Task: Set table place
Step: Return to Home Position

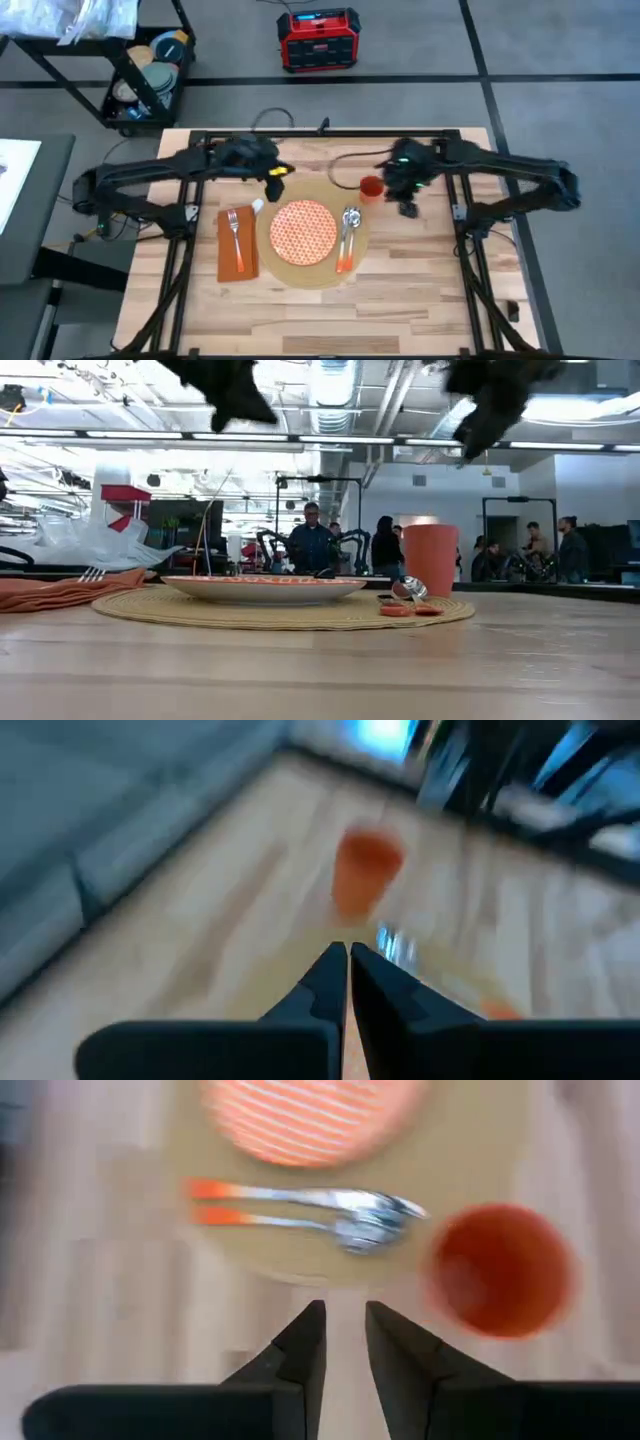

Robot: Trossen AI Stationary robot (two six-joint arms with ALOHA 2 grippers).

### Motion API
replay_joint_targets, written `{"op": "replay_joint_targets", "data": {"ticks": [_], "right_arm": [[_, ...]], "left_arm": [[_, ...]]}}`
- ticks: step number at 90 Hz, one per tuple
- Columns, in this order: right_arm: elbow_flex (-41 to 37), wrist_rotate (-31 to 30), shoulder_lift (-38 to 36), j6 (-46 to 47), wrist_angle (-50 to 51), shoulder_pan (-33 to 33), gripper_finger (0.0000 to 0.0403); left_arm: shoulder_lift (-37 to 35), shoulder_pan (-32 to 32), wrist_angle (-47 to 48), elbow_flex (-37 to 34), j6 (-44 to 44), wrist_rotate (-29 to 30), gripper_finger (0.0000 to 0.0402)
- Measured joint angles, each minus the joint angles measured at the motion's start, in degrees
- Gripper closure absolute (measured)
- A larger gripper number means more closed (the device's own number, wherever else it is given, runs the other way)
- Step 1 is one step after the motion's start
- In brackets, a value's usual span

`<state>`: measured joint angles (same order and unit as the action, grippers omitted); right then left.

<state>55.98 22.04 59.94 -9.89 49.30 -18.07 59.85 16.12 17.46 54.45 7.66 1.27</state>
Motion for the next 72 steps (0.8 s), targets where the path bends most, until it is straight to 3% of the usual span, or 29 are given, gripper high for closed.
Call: {"op": "replay_joint_targets", "data": {"ticks": [18,35,52,72], "right_arm": [[-21.0,1.6,-21.3,19.5,-17.1,0.1,0.0339],[-32.5,-6.5,-35.9,31.9,-29.9,3.4,0.0339],[-41.7,-14.2,-46.8,38.3,-37.5,8.3,0.0339],[-48.2,-23.0,-54.4,40.3,-42.3,17.1,0.0339]], "left_arm": [[-19.7,-1.1,-16.0,-20.5,9.7,-1.0,0.0402],[-33.4,-4.6,-24.2,-37.0,19.5,2.0,0.0402],[-39.1,-7.2,-26.1,-44.9,22.0,6.1,0.0402],[-39.5,-10.2,-29.9,-50.2,22.9,6.3,0.0402]]}}
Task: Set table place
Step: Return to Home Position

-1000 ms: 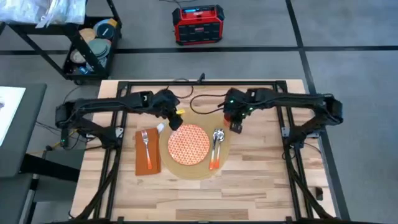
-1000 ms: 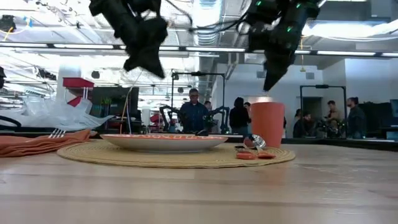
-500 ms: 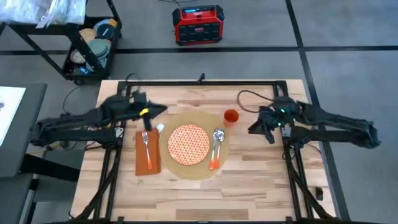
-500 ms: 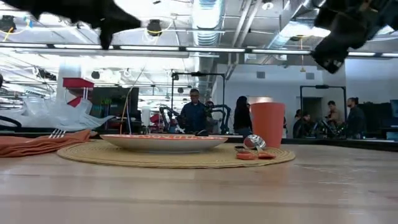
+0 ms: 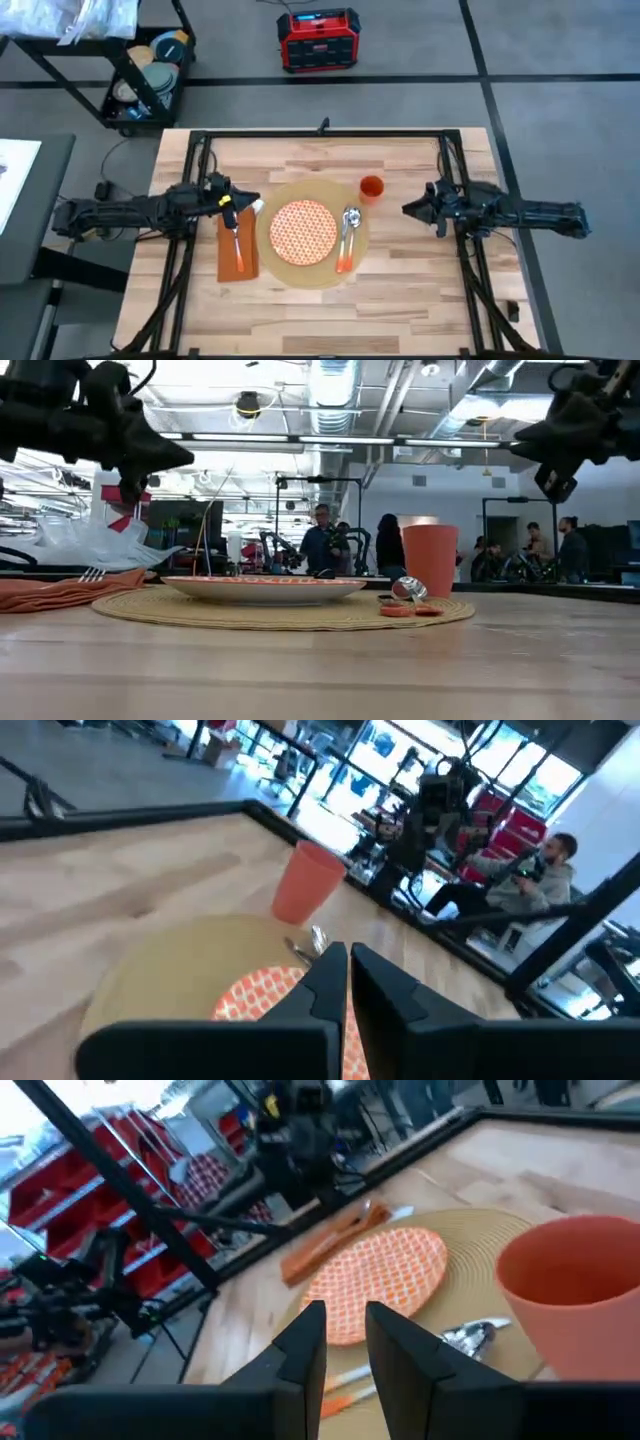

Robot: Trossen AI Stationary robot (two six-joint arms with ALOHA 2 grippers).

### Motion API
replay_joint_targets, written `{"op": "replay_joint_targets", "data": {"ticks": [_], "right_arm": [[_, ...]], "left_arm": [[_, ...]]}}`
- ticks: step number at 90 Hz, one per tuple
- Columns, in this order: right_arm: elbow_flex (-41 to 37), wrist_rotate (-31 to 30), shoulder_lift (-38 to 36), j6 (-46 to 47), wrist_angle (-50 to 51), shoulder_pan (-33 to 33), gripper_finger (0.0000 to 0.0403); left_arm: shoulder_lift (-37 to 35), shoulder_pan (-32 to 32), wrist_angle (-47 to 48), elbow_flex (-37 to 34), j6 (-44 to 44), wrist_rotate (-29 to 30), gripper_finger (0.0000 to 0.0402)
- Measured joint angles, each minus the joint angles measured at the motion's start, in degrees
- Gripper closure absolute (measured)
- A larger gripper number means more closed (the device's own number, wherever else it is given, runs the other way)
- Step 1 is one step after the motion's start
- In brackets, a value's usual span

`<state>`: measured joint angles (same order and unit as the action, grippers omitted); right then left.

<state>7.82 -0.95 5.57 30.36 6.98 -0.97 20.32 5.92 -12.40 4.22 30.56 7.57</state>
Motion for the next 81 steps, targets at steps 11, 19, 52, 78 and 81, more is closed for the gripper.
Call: {"op": "replay_joint_targets", "data": {"ticks": [11,19,52,78,81], "right_arm": [[-2.8,-9.1,-1.7,-3.2,-0.1,5.0,0.0339],[-4.2,-14.3,-2.5,-4.2,-0.8,7.8,0.0339],[-5.1,-20.7,-2.5,-14.6,-3.9,9.9,0.0339],[-5.1,-20.6,-2.5,-10.9,-3.8,8.6,0.0339],[-5.1,-20.6,-2.5,-10.9,-3.8,8.6,0.0339]], "left_arm": [[0.1,-2.0,-4.3,-3.4,-0.7,1.6,0.0402],[-0.1,-2.9,-2.7,-3.3,-2.2,2.2,0.0402],[-0.1,-3.1,-4.9,-3.4,-8.0,7.0,0.0402],[-0.1,-3.1,0.1,-3.5,-4.3,7.0,0.0402],[-0.1,-3.1,1.3,-3.5,-3.4,6.9,0.0402]]}}
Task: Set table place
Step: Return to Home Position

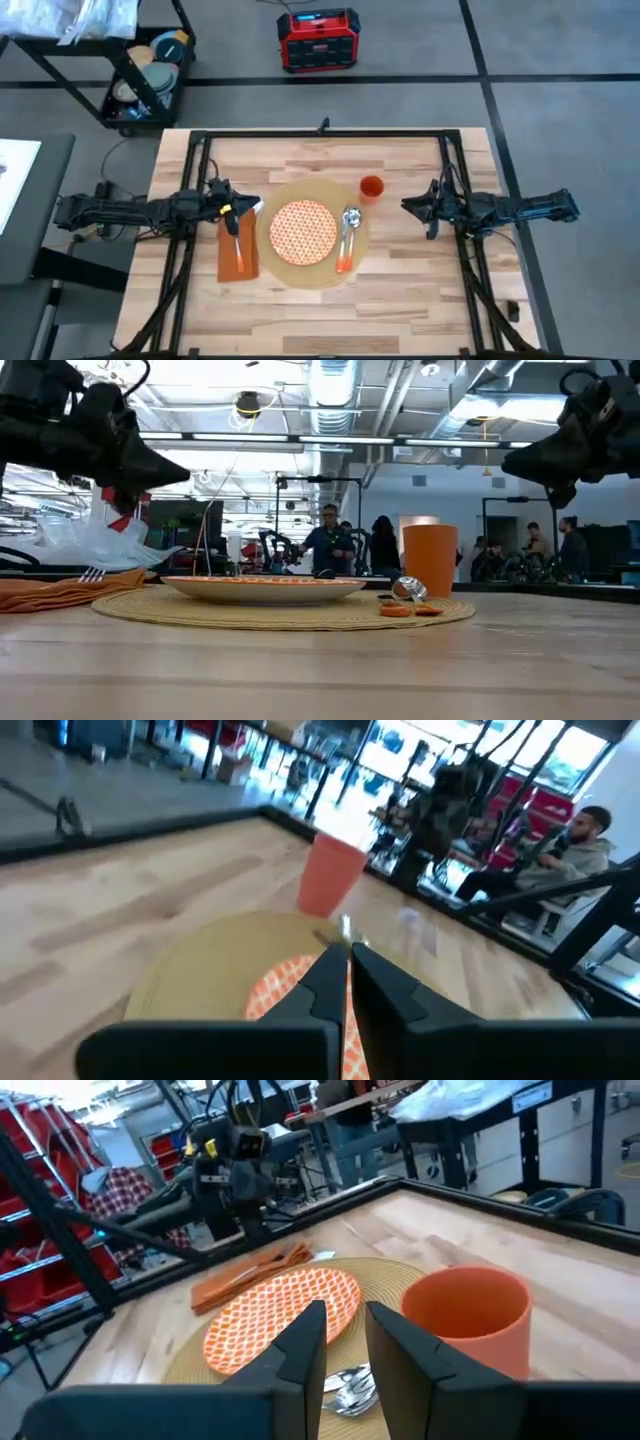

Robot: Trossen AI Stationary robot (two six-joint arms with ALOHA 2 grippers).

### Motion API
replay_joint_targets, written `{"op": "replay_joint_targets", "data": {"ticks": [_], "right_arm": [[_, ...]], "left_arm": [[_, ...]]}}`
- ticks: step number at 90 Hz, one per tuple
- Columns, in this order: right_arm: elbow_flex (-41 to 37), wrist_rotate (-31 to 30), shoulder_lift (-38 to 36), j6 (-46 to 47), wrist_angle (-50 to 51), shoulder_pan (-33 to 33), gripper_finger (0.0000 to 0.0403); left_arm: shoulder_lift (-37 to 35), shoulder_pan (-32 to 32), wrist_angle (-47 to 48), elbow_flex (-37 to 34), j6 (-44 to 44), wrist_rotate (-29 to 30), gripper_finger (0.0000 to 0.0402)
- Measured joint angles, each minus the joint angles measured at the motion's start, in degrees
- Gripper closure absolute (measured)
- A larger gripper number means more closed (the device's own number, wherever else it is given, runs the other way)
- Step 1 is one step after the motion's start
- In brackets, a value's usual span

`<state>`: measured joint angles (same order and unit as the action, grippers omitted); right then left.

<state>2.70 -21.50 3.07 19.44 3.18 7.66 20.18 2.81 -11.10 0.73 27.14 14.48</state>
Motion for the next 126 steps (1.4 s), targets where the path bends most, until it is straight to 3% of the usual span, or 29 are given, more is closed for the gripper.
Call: {"op": "replay_joint_targets", "data": {"ticks": [22,126], "right_arm": [[0.0,0.4,0.0,0.0,0.1,0.0,0.0339],[-0.1,0.5,0.0,0.0,0.2,0.0,0.0339]], "left_arm": [[0.0,0.0,8.2,0.0,0.2,-0.2,0.0402],[0.0,-1.8,8.6,-0.1,-0.4,-0.3,0.0402]]}}
